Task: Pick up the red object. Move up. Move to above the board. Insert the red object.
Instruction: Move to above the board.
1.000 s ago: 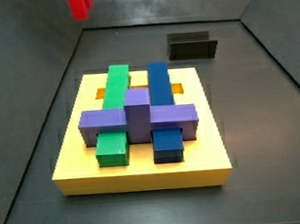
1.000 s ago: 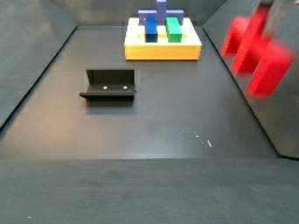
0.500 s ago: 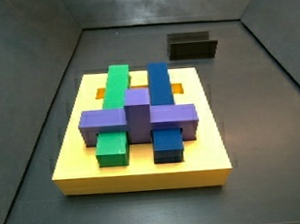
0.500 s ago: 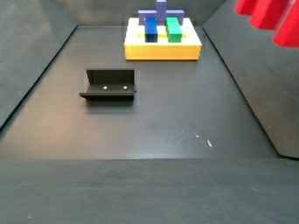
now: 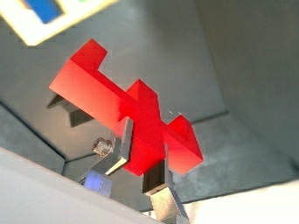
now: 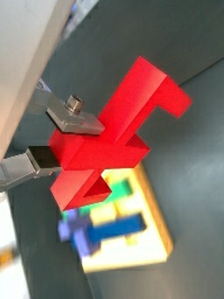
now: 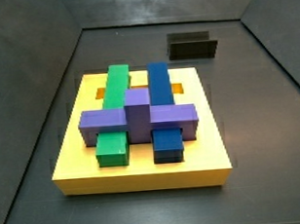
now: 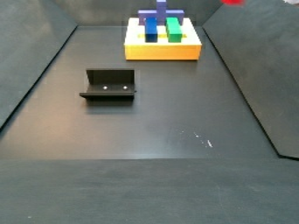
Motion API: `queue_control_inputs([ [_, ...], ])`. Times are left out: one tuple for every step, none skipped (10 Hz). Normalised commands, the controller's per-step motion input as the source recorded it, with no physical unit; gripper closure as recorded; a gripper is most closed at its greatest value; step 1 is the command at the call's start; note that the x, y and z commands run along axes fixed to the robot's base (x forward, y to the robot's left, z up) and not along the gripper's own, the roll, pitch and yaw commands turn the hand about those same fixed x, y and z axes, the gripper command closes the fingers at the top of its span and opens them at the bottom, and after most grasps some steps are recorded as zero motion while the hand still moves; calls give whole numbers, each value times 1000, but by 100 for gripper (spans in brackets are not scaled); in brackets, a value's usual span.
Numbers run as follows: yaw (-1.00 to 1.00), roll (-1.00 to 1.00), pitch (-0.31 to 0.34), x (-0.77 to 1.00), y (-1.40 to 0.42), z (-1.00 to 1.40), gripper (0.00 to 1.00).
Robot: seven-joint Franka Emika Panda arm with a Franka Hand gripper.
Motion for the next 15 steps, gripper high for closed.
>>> queue_control_inputs([
  [1000, -3, 71, 745, -1400, 165, 100],
  [1000, -1, 77, 761, -1400, 171, 100],
  [1000, 0, 91, 777, -1400, 171, 100],
  [1000, -4, 98, 798, -1400, 181, 100],
  [1000, 4, 115, 565, -921, 133, 100],
  [1000, 10, 124, 360, -533, 90, 100],
  [1000, 8, 123, 159, -205, 56, 100],
  [1000, 8, 118, 98, -146, 44, 100],
  [1000, 11, 125, 63, -86, 27, 100],
  [1000, 13, 134, 68, -71, 27, 100],
  [1000, 18, 162, 73, -52, 27, 100],
  [1000, 25, 188, 71, -45, 30, 100],
  [1000, 36, 237, 70, -39, 28, 100],
  [894, 38, 242, 72, -38, 25, 100],
  [540, 43, 210, 72, -30, 28, 100],
])
